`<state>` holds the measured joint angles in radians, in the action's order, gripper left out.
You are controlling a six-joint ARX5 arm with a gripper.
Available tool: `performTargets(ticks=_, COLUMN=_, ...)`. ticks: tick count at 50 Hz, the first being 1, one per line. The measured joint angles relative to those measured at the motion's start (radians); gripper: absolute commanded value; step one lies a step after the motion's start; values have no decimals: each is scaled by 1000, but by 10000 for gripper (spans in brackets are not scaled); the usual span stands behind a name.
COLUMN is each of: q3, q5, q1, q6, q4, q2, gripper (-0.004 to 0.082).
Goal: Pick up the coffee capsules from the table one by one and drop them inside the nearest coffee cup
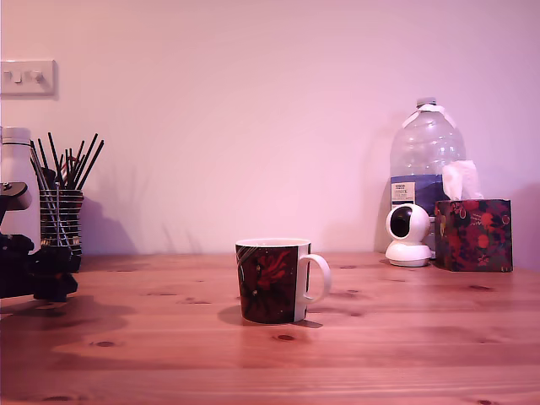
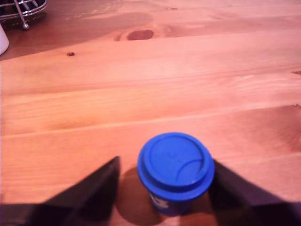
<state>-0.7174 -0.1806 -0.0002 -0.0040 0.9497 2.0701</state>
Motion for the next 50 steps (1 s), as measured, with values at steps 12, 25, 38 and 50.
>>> performTargets(ticks=12, q3=0, q5=-30, q1=0, q6=0, q4=7, q2=0, gripper=213)
performTargets(ticks=25, q3=0, q5=-123, q1=0, q6=-15, q4=-60, q2=-41, gripper=213)
performTargets(ticks=38, q3=0, q5=-192, q1=-9, q6=-19, q4=-209, q2=-230, gripper=213)
performTargets(ticks=50, q3=0, q5=-233, q1=-37, q6=-18, q4=-340, q2=-334, gripper=213)
